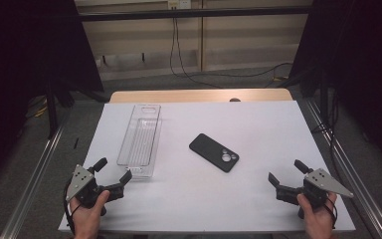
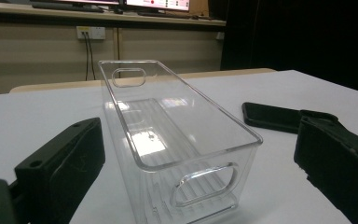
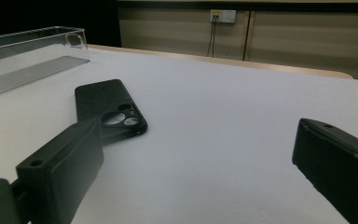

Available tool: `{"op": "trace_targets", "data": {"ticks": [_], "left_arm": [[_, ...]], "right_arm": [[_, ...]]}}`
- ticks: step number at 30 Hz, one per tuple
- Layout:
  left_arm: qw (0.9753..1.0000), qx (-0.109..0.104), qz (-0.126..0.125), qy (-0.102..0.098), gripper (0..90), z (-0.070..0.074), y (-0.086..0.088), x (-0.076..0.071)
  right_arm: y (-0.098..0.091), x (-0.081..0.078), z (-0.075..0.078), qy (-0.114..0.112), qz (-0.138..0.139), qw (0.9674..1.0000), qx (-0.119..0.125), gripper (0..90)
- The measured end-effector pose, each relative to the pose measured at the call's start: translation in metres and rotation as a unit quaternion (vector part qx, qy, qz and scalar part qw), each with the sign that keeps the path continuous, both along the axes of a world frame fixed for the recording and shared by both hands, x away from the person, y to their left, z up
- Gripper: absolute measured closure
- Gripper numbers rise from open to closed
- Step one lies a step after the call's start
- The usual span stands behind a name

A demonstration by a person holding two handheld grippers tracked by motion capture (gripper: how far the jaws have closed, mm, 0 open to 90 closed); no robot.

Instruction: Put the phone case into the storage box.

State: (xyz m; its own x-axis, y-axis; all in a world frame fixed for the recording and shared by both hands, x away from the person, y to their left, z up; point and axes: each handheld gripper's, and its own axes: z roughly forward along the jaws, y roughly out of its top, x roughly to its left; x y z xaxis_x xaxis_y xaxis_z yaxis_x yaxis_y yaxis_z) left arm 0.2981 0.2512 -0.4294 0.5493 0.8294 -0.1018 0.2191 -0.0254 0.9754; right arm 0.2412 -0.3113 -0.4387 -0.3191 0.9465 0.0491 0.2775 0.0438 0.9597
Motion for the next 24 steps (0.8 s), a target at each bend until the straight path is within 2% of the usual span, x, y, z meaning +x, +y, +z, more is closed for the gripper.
{"op": "trace_targets", "data": {"ticks": [4, 9, 12, 18, 24], "left_arm": [[1.0, 0.004, 0.001, 0.0, 2.1, 0.0, -0.001, 0.0], [1.0, -0.002, 0.001, 0.004, 2.1, 0.0, -0.001, 0.001], [0.9999, 0.002, -0.001, 0.011, 2.2, -0.001, -0.001, 0.001], [0.9999, -0.001, -0.002, 0.011, 2.3, -0.001, 0.001, -0.002], [1.0, -0.005, -0.003, 0.008, 2.3, 0.0, 0.003, -0.005]], "right_arm": [[-0.001, 0.001, -0.001, 0.002, -0.001, 1.0, 0.004, 1.7], [-0.001, 0.002, -0.002, 0.003, 0.0, 1.0, 0.0, 1.7], [0.0, 0.004, -0.003, 0.004, 0.0, 1.0, 0.005, 1.6], [0.003, 0.004, -0.003, 0.007, 0.025, 0.9996, 0.006, 0.0], [0.01, 0.005, -0.003, 0.008, 0.037, 0.9993, 0.003, 0.0]]}}
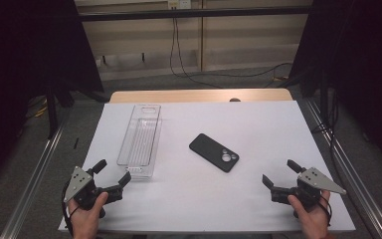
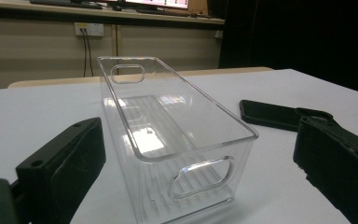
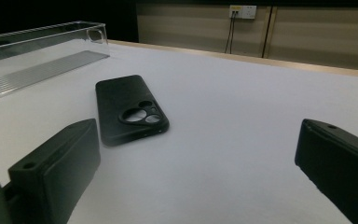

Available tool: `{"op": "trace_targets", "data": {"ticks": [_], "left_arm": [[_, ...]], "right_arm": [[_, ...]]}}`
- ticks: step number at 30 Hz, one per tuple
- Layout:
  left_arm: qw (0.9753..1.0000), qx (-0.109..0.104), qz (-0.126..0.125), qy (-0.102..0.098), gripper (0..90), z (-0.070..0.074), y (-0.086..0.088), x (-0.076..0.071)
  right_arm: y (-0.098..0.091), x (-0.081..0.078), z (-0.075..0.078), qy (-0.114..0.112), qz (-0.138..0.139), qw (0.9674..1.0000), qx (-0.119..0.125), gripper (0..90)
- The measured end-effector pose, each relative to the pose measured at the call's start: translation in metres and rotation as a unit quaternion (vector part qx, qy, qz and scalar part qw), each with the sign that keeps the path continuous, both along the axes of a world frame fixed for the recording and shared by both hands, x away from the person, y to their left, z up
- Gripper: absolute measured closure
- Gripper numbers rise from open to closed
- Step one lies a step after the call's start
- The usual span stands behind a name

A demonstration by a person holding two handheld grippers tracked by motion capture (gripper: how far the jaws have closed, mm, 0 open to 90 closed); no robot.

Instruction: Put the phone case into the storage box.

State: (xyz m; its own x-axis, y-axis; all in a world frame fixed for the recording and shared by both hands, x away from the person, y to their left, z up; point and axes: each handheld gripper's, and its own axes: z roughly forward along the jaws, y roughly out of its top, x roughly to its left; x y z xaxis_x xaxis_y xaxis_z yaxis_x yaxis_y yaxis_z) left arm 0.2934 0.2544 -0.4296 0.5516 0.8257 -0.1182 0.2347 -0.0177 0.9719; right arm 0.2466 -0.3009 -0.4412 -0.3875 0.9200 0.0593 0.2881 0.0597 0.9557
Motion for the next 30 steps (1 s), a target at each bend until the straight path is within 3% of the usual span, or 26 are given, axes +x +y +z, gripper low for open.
{"op": "trace_targets", "data": {"ticks": [5, 13, 22, 30], "left_arm": [[1.0, 0.003, -0.004, -0.002, 2.3, 0.0, 0.0, 0.001], [1.0, 0.001, -0.004, 0.0, 2.3, 0.0, -0.001, 0.001], [1.0, 0.002, -0.003, 0.005, 3.1, 0.0, -0.003, 0.001], [1.0, 0.004, -0.006, 0.005, 3.1, -0.001, -0.004, 0.003]], "right_arm": [[0.006, 0.004, 0.0, 0.002, 0.008, 0.9999, 0.011, 0.0], [0.016, 0.011, 0.001, -0.003, 0.029, 0.9995, 0.007, 0.4], [0.019, 0.02, 0.002, -0.012, 0.031, 0.9994, 0.012, 0.6], [0.034, 0.035, 0.005, -0.025, 0.046, 0.9986, -0.001, 1.0]]}}
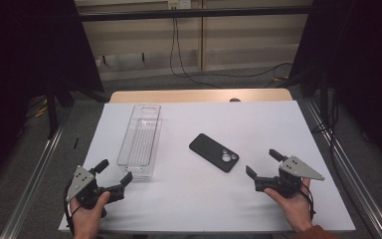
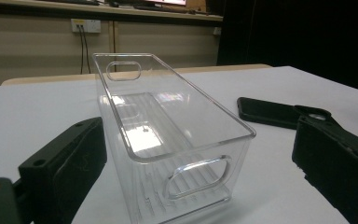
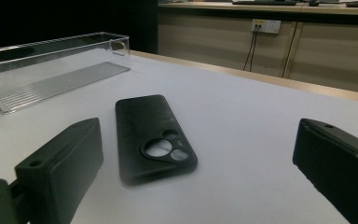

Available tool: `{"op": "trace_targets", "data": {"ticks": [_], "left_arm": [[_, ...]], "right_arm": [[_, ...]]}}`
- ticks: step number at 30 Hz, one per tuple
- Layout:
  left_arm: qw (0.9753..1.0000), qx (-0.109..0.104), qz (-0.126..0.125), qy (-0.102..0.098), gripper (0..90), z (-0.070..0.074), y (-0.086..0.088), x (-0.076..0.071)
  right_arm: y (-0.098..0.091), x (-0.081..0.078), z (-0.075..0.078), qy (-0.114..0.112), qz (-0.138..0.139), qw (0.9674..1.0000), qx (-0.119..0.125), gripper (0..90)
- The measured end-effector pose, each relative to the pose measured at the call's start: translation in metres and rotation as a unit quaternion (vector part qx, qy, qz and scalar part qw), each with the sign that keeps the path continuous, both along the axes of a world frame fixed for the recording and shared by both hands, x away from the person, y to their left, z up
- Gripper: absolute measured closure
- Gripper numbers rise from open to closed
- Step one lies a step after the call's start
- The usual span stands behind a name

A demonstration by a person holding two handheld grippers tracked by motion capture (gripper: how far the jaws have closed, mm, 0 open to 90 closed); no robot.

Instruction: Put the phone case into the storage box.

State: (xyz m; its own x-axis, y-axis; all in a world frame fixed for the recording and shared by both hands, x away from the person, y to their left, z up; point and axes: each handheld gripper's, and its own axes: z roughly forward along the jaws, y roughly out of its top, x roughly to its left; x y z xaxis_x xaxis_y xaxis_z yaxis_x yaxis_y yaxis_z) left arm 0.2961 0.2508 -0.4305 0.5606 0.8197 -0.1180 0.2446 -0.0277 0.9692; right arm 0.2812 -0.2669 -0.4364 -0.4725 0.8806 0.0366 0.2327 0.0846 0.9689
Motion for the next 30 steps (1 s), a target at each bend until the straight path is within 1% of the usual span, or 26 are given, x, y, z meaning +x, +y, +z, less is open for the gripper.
{"op": "trace_targets", "data": {"ticks": [5, 6, 8, 10, 16, 22, 25, 30], "left_arm": [[1.0, -0.005, 0.0, 0.0, 3.1, 0.0, -0.001, 0.001], [1.0, -0.005, -0.001, 0.0, 3.1, 0.0, 0.0, 0.001], [1.0, -0.006, 0.0, 0.0, 3.1, 0.0, 0.0, 0.001], [1.0, -0.005, 0.0, 0.0, 3.1, 0.0, 0.0, 0.001], [1.0, -0.004, -0.002, 0.0, 3.1, 0.0, -0.001, 0.002], [1.0, -0.002, -0.002, -0.001, 3.1, 0.0, -0.002, 0.003], [1.0, -0.004, -0.003, 0.0, 3.1, 0.0, -0.002, 0.003], [1.0, -0.006, -0.004, 0.0, 3.1, 0.0, -0.001, 0.003]], "right_arm": [[0.007, 0.007, 0.001, -0.002, 0.009, 1.0, 0.001, 1.0], [0.009, 0.009, 0.002, -0.003, 0.012, 0.9999, -0.002, 1.0], [0.014, 0.014, 0.003, -0.003, 0.014, 0.9999, 0.002, 1.0], [0.015, 0.016, 0.003, -0.002, 0.015, 0.9999, 0.002, 1.1], [0.025, 0.029, 0.004, -0.003, 0.022, 0.9997, -0.002, 1.2], [0.036, 0.043, 0.007, -0.004, 0.028, 0.9996, 0.0, 1.4], [0.042, 0.05, 0.009, -0.007, 0.031, 0.9995, 0.005, 1.8], [0.05, 0.061, 0.012, -0.009, 0.032, 0.9994, 0.006, 2.0]]}}
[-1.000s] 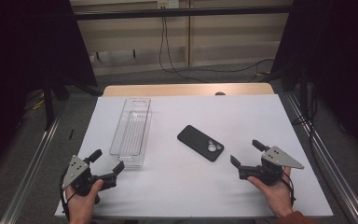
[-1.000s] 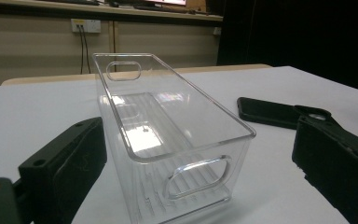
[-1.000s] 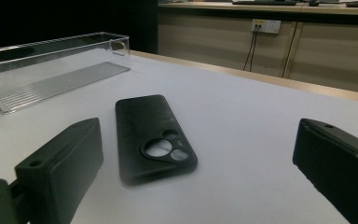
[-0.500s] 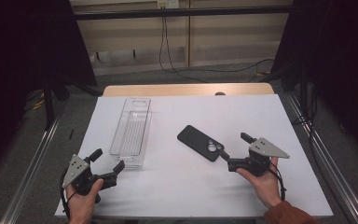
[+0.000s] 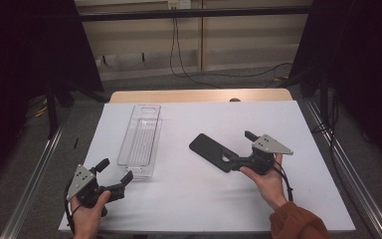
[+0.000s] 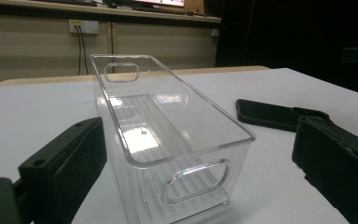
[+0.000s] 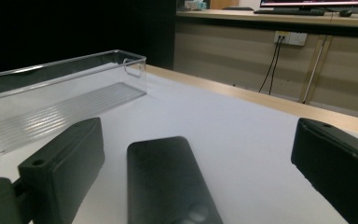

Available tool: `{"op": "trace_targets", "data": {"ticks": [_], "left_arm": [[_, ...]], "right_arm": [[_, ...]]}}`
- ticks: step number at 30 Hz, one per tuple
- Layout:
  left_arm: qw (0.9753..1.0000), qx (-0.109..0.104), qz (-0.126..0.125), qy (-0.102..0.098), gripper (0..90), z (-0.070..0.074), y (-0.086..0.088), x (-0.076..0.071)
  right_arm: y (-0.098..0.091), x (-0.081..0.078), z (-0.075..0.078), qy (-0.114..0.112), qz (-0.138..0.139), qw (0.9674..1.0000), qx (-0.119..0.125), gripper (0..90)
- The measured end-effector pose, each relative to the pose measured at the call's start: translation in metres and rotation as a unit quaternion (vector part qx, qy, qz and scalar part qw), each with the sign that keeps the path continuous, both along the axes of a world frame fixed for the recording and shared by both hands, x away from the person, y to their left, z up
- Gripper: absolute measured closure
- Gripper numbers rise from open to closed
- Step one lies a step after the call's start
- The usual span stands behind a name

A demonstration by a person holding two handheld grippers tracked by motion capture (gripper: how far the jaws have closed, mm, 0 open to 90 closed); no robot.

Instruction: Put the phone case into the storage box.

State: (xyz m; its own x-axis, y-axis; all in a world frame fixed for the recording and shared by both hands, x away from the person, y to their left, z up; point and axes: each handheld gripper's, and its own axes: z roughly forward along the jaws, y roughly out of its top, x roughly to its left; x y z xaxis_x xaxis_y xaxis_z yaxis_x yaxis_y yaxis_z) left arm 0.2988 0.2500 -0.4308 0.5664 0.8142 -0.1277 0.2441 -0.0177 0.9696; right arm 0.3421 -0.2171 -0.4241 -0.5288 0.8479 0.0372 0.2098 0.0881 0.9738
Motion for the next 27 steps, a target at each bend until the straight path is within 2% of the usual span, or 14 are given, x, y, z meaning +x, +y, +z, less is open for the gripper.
{"op": "trace_targets", "data": {"ticks": [3, 11, 12, 13, 16, 20, 23, 25, 27], "left_arm": [[1.0, 0.004, -0.002, -0.001, 3.1, 0.0, 0.0, 0.0], [1.0, 0.001, -0.003, -0.001, 3.1, 0.0, -0.001, 0.0], [1.0, 0.001, -0.002, -0.001, 3.1, 0.0, -0.001, -0.001], [1.0, 0.002, -0.003, 0.0, 3.1, 0.0, -0.001, -0.001], [1.0, 0.001, -0.002, 0.0, 3.1, 0.0, 0.0, -0.001], [1.0, 0.003, -0.004, 0.0, 3.1, 0.0, 0.0, -0.001], [1.0, 0.001, -0.004, -0.001, 3.1, 0.0, -0.001, -0.001], [1.0, -0.001, -0.003, 0.0, 3.1, 0.0, -0.001, -0.001], [1.0, 0.002, -0.005, 0.0, 3.1, 0.0, 0.0, -0.001]], "right_arm": [[0.003, 0.007, 0.0, 0.004, 0.0, 1.0, 0.003, 1.7], [0.014, 0.022, 0.008, -0.009, 0.001, 1.0, -0.002, 1.8], [0.017, 0.027, 0.009, -0.006, 0.0, 0.9999, 0.009, 2.1], [0.017, 0.027, 0.009, -0.006, 0.0, 0.9999, 0.009, 2.1], [0.024, 0.035, 0.01, -0.009, 0.002, 1.0, -0.003, 2.0], [0.029, 0.041, 0.01, -0.011, -0.001, 0.9999, 0.001, 2.5], [0.033, 0.048, 0.01, -0.018, -0.001, 0.9998, -0.01, 3.1], [0.036, 0.053, 0.011, -0.017, -0.004, 0.9998, -0.005, 3.4], [0.038, 0.058, 0.012, -0.018, -0.002, 0.9998, -0.011, 3.4]]}}
